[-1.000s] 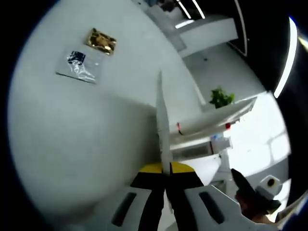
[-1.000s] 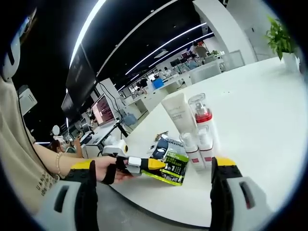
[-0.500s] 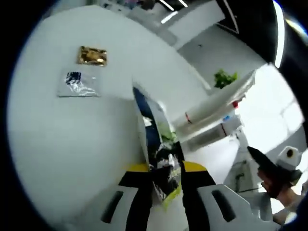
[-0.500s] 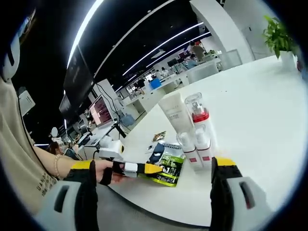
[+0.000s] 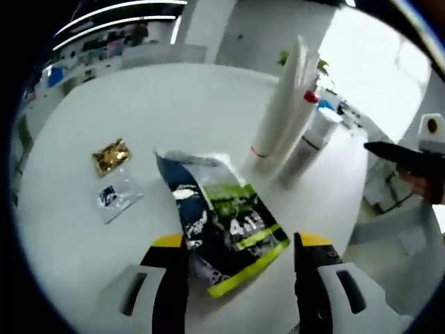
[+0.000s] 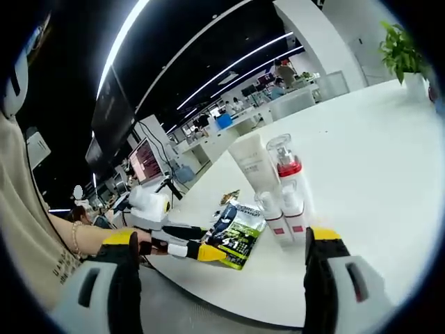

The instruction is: Arrange the skincare products in the storage area until every visible bottle or jar stands upright without overlapping.

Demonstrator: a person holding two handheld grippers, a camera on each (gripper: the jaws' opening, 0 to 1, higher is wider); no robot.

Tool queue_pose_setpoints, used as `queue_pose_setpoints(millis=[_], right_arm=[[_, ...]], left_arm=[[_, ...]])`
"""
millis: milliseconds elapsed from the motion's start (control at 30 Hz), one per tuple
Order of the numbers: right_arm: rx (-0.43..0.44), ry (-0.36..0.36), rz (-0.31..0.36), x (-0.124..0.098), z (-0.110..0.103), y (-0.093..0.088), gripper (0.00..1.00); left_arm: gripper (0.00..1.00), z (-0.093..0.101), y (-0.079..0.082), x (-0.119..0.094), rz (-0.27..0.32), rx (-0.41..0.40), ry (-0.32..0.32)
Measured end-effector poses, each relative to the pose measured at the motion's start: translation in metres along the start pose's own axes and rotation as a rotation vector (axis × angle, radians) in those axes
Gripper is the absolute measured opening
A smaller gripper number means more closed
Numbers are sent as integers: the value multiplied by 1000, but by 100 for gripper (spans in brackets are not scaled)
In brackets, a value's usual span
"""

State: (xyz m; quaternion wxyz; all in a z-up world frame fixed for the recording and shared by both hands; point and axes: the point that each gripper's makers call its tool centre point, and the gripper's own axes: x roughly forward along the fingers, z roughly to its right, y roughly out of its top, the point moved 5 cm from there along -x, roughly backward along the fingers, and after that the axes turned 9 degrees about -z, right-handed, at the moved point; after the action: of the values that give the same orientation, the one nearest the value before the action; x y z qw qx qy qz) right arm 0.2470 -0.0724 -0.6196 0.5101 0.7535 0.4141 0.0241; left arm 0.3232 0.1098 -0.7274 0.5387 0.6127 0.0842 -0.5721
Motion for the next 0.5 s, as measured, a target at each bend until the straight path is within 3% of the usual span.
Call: queue_pose_setpoints(millis=[167,333,400,500], right_arm=[[0,-2,1,0,0,0,99],[-2,-6,0,0,0,0,99],[-3,-9,1,0,1,0,99],[-8,-18,0,0,1,0,99]], left_arm=[[64,-7,10,-4,17,118,42],[76,-11,35,2,71,302,51],[78,-11,40,9,61,368,44],[80,-12,38,21,16,385,36]])
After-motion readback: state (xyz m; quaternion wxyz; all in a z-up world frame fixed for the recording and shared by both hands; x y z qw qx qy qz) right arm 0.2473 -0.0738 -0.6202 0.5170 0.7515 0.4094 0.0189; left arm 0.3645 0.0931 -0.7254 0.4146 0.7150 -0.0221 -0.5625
